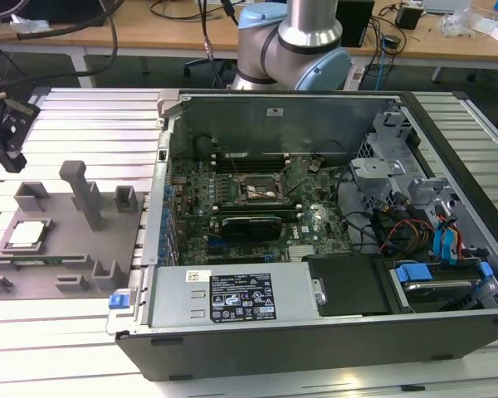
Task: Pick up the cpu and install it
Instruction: 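Reach for the cpu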
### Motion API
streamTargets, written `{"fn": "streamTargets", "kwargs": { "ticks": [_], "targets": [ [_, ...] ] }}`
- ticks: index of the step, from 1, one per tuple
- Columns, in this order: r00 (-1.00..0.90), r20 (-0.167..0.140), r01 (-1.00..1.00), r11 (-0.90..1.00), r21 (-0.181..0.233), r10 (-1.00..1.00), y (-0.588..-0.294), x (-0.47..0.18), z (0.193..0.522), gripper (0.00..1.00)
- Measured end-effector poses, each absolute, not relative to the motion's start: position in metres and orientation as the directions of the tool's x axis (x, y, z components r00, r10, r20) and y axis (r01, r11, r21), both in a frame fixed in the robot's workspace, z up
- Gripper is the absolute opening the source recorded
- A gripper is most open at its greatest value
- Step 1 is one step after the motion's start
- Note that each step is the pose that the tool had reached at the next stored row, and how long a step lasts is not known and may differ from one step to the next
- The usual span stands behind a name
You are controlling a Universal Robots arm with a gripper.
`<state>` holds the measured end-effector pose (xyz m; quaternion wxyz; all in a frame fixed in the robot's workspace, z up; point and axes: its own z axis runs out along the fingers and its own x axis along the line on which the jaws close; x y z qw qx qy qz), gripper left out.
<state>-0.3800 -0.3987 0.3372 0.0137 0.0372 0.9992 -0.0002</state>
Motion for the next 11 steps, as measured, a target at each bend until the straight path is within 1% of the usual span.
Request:
{"fn": "streamTargets", "kwargs": {
  "ticks": [11],
  "targets": [
    [-0.997,-0.027,0.074,0.997,0.001,0.074,-0.399,-0.393,0.319,0.11]
  ]
}}
